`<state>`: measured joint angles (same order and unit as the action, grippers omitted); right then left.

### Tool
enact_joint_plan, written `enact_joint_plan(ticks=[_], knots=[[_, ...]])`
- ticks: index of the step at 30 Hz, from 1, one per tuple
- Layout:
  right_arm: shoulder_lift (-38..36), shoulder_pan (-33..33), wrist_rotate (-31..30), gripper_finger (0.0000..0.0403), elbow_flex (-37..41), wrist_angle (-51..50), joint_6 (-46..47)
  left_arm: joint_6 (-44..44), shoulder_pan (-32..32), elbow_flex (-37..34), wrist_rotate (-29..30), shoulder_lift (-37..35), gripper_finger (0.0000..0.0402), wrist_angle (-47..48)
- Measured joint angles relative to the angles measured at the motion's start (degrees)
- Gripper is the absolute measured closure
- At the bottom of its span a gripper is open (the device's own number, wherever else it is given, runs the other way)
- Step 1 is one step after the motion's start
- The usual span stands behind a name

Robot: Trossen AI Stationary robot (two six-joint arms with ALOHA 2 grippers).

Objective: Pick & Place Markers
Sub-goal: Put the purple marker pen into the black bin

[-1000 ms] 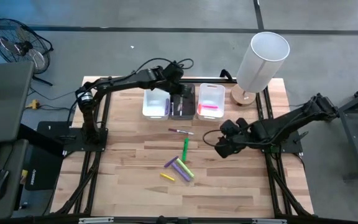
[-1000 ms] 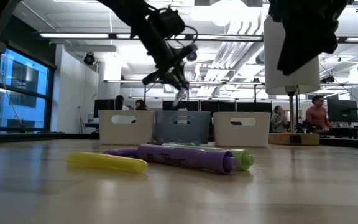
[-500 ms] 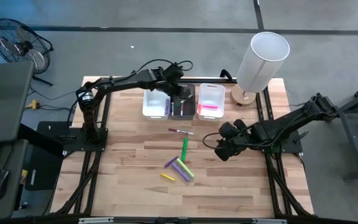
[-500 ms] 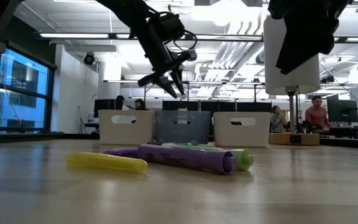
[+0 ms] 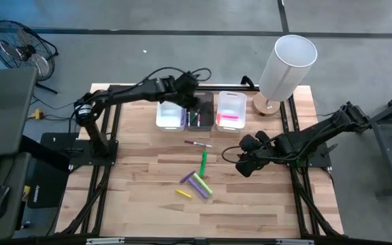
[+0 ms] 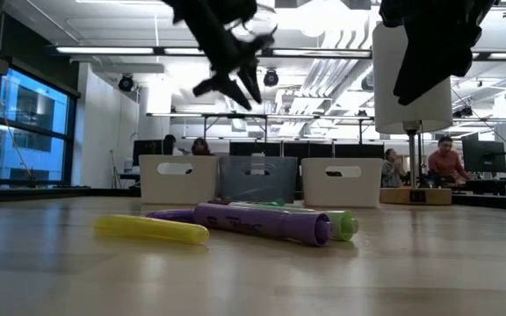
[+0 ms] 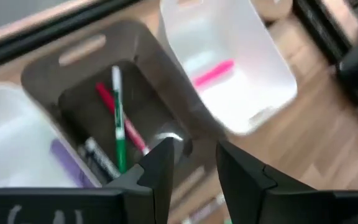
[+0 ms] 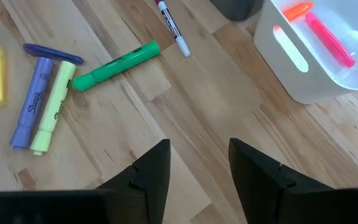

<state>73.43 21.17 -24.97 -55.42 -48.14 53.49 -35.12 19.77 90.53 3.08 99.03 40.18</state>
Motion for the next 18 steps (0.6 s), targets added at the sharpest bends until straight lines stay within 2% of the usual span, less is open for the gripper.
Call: enact_joint_plan(ticks=[4,12,18], knots=[[0.00,0.00,0.09,0.0253,0.00,0.47,-0.71,0.79,-4.15,0.02,2.76,-2.20,0.0285,1.24],[0.00,0.00,0.93,0.0251,0.00,0.92,-1.80,0.69,-9.55,-0.11,8.94,-4.81,0.0285,9.88],[0.00,0.00,1.28,0.0252,0.00,0.89,-3.02,-1.20,-13.53,-4.20,9.48,-8.59,0.0285,8.59]])
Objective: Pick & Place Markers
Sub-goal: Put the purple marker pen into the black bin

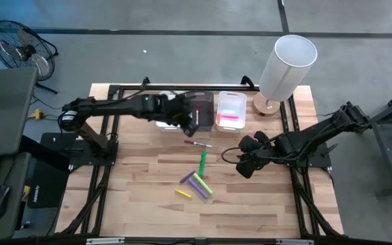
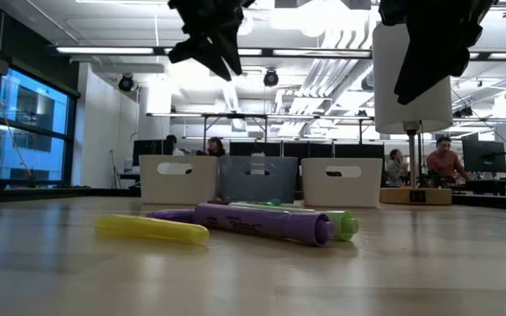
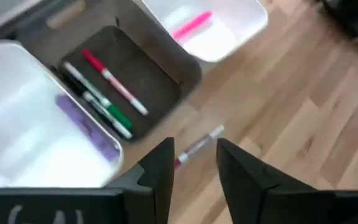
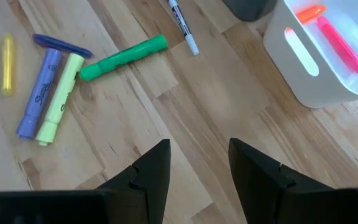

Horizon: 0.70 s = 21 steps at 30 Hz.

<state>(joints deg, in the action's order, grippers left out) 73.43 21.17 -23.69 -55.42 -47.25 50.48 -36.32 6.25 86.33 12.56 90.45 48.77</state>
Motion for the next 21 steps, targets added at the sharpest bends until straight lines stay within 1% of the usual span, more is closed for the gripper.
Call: enact_joint_plan(ticks=[3,8,9,12,14,17,21], knots=[[-0.02,0.00,-0.78,0.0251,0.00,-0.01,-0.46,-2.20,-2.44,-5.02,0.37,-3.22,0.0285,0.03],[-0.02,0.00,-1.40,0.0251,0.00,0.92,-2.58,-9.74,-6.35,-16.65,3.24,-10.27,0.0285,-8.33],[-0.02,0.00,-1.46,0.0251,0.00,1.45,-3.07,-11.44,-7.09,-19.00,3.91,-11.80,0.0285,-11.65],[-0.04,0.00,-1.63,0.0252,0.00,4.26,-5.87,-15.26,-8.94,-25.72,5.00,-16.62,0.0285,-15.81],[-0.03,0.00,-1.30,0.0253,0.00,6.21,-8.62,-16.49,-10.09,-28.72,5.17,-18.75,0.0285,-20.64],[0.38,-0.78,-0.22,0.0252,0.00,9.93,-11.70,-16.73,-11.74,-31.76,7.26,-21.10,0.0285,-24.28],[2.26,-2.90,3.95,0.0252,0.00,14.95,-14.95,-16.93,-12.86,-34.13,11.05,-23.81,0.0285,-25.60]])
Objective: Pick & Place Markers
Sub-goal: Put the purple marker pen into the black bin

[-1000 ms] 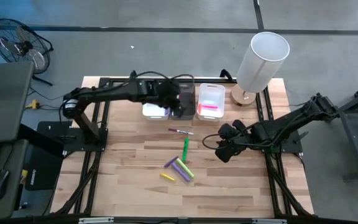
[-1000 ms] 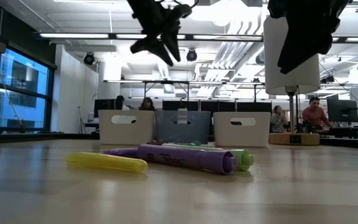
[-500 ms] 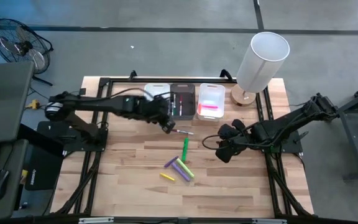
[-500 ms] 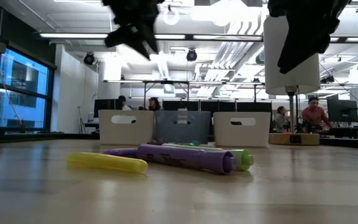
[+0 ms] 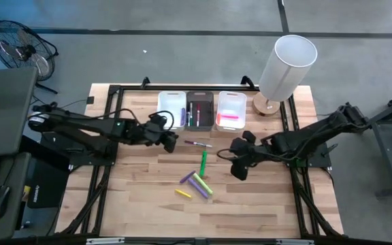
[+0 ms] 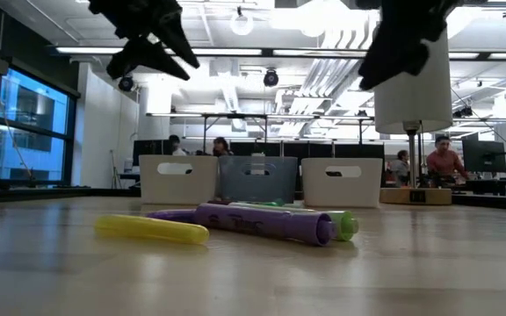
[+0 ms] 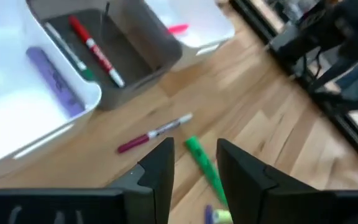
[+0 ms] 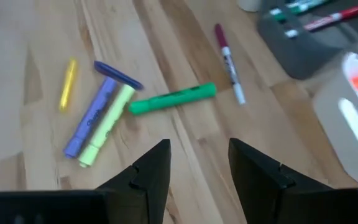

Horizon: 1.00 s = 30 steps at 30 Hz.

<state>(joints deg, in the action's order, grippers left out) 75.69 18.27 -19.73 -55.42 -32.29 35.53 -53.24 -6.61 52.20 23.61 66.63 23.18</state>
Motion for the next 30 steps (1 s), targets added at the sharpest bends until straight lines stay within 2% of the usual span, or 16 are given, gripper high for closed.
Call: enact_joint_plan(ticks=[6,14,19,25,30], knots=[[5.83,-3.53,4.43,0.0252,0.00,7.39,-3.26,1.06,0.19,-5.03,0.61,-6.13,0.0285,-0.71],[11.50,-8.48,10.20,0.0253,-0.02,18.26,-5.15,4.24,0.13,-12.79,-1.04,-15.29,0.0285,-7.75],[12.14,-10.50,10.68,0.0253,-0.02,23.06,-7.44,8.10,-0.77,-17.43,-4.88,-19.21,0.0285,-14.95],[12.23,-13.74,10.22,0.0253,-0.40,27.51,-11.00,9.35,-3.02,-22.62,-5.04,-23.67,0.0285,-19.75],[16.72,-15.75,11.13,0.0253,-6.34,26.39,-15.65,9.06,-4.71,-27.01,-4.71,-29.33,0.0285,-22.70]])
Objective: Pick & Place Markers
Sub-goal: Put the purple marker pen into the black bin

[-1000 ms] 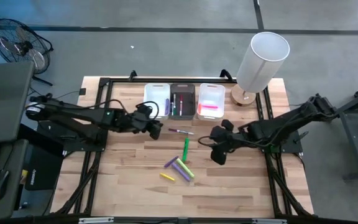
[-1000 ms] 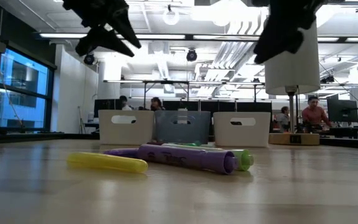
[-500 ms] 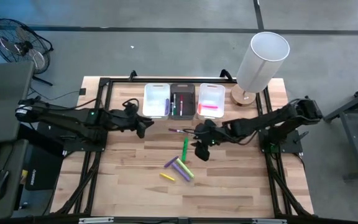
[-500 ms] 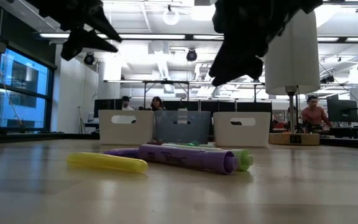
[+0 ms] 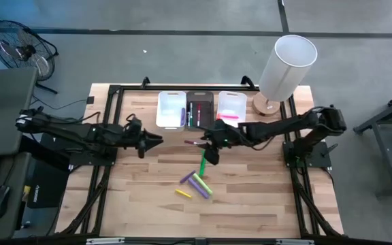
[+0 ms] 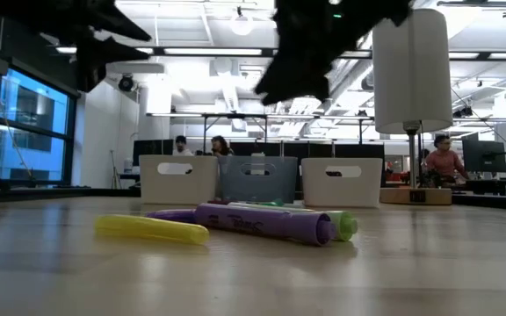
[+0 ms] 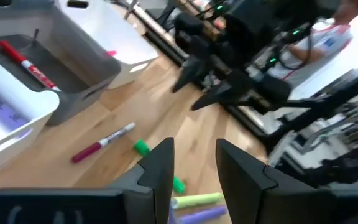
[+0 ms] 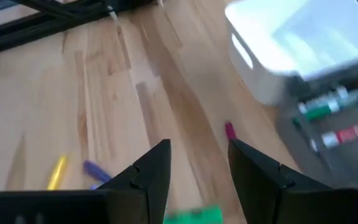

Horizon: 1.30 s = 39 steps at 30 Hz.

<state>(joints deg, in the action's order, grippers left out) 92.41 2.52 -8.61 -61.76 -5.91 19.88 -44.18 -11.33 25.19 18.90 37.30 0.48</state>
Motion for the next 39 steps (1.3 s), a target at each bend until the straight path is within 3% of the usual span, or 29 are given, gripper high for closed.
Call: enact_joint_plan(ticks=[8,13,22,33,39], knots=[[13.73,-2.21,2.06,0.0253,-15.99,-12.98,-4.98,3.00,0.04,-0.70,-0.18,-6.14,0.0285,-0.31],[19.06,-3.13,3.39,0.0253,-21.59,-19.24,-4.96,3.87,0.04,-0.68,-0.37,-8.27,0.0285,-0.23],[19.88,-5.59,5.81,0.0253,-21.66,-25.79,-3.99,3.93,0.04,-0.68,-2.40,-8.32,0.0285,-0.44],[22.12,-7.55,9.25,0.0253,-21.66,-26.61,-19.29,4.04,0.04,-0.68,-2.94,-8.22,0.0285,-0.42],[24.67,-7.36,7.44,0.0253,-21.66,-26.24,-21.46,4.04,0.04,-0.67,-3.40,-8.22,0.0285,-0.39]])
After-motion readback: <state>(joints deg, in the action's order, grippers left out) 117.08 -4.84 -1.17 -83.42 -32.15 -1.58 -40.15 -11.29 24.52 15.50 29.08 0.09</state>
